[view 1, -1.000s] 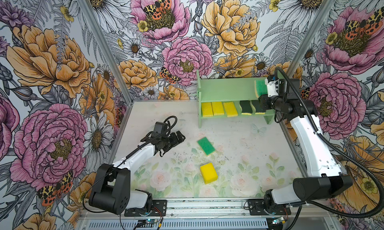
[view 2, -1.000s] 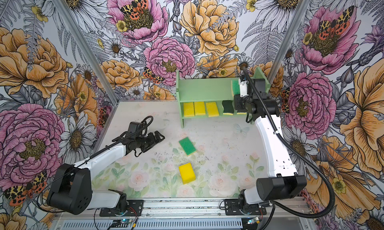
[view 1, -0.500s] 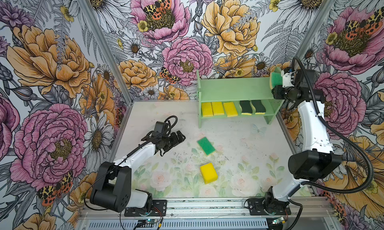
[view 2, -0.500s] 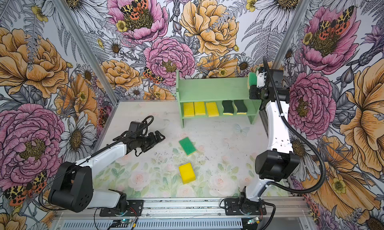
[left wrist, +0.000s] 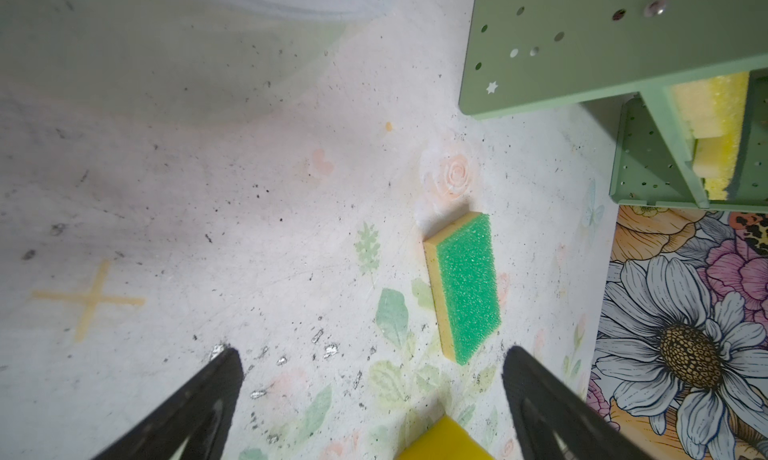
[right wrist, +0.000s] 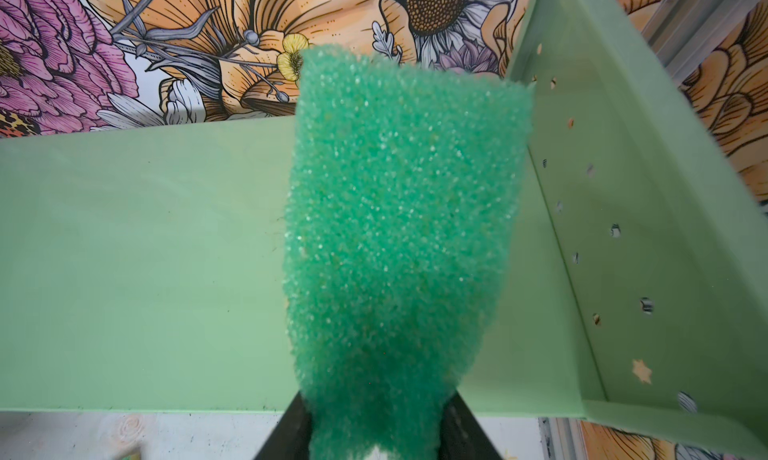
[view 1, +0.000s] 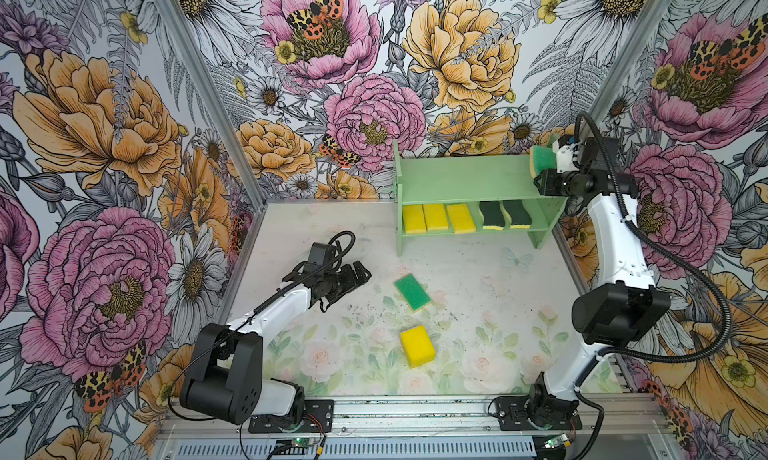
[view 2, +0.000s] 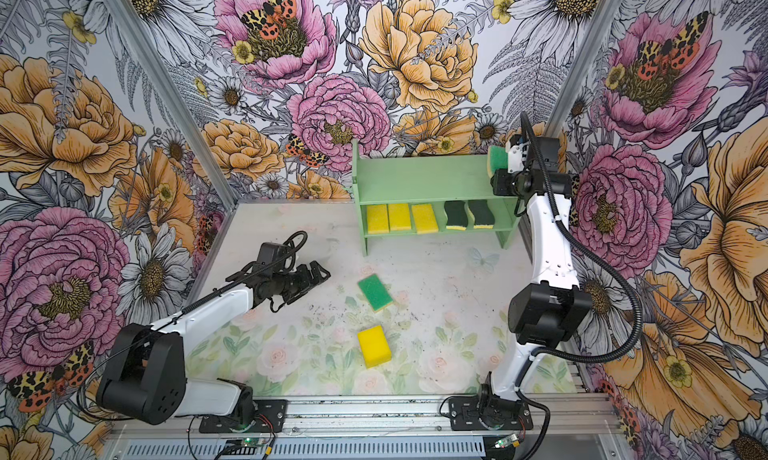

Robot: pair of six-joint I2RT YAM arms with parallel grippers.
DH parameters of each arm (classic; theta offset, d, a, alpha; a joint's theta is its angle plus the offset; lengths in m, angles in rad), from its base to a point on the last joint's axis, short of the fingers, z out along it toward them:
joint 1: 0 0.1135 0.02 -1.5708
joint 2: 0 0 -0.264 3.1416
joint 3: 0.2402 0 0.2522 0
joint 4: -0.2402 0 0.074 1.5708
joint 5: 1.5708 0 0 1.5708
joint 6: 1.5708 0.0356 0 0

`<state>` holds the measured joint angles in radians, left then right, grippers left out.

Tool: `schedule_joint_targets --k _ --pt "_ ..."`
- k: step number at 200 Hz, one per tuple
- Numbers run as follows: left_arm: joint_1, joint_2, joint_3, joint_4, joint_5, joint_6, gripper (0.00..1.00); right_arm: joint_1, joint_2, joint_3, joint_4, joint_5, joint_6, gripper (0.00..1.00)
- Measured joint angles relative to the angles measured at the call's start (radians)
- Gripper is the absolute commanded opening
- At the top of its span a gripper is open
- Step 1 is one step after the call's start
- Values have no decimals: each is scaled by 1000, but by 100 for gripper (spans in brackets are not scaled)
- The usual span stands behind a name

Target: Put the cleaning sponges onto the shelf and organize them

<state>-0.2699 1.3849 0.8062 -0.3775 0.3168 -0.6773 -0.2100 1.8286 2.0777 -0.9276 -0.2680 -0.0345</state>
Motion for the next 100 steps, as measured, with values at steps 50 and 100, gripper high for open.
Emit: schedule_joint_targets --k 50,100 --pt "0 0 0 0 1 -1 99 1 3 -3 0 3 -1 45" --pt "0 -1 0 0 7 -3 99 4 37 -14 2 14 -1 47"
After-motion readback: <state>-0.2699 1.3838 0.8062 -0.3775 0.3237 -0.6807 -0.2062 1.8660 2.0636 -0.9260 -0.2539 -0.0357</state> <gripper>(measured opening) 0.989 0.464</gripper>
